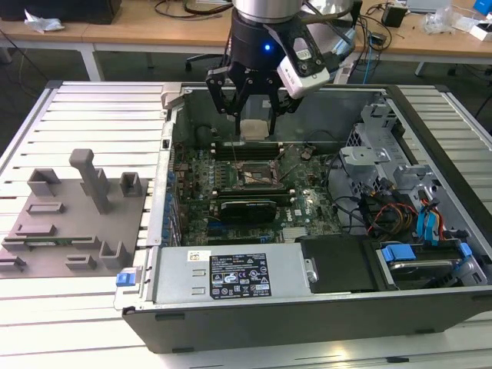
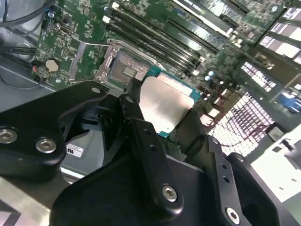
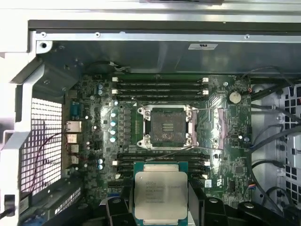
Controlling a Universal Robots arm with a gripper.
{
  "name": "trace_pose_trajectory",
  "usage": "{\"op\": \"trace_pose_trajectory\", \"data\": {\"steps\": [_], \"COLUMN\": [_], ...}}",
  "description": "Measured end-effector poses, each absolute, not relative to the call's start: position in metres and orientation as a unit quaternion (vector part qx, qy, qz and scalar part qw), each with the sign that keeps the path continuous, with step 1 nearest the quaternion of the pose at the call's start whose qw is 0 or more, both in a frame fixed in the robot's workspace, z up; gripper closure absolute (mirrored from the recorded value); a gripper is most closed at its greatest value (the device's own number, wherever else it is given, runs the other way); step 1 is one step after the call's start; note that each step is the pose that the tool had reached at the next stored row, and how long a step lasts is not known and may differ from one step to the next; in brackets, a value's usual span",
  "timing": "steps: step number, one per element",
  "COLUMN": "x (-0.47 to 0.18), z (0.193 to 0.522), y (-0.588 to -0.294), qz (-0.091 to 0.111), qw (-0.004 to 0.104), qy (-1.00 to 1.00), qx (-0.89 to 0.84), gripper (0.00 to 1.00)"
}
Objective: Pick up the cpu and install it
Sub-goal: 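Pick up the cpu and move it towards the insertion slot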
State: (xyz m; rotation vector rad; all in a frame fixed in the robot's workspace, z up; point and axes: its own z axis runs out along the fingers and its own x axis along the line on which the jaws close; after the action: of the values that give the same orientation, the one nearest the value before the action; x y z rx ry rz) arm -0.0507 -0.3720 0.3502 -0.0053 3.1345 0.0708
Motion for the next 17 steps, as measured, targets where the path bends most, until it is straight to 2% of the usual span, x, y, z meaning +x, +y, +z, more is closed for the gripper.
{"op": "trace_pose_trajectory", "data": {"steps": [11, 17], "x": [-0.047, -0.047], "z": [0.317, 0.306], "y": [-0.358, -0.355], "qz": [0.023, 0.023], "qw": [0.004, 0.009], "qy": [1.000, 1.000], "qx": [-0.007, -0.015], "gripper": [0.45, 0.45]}}
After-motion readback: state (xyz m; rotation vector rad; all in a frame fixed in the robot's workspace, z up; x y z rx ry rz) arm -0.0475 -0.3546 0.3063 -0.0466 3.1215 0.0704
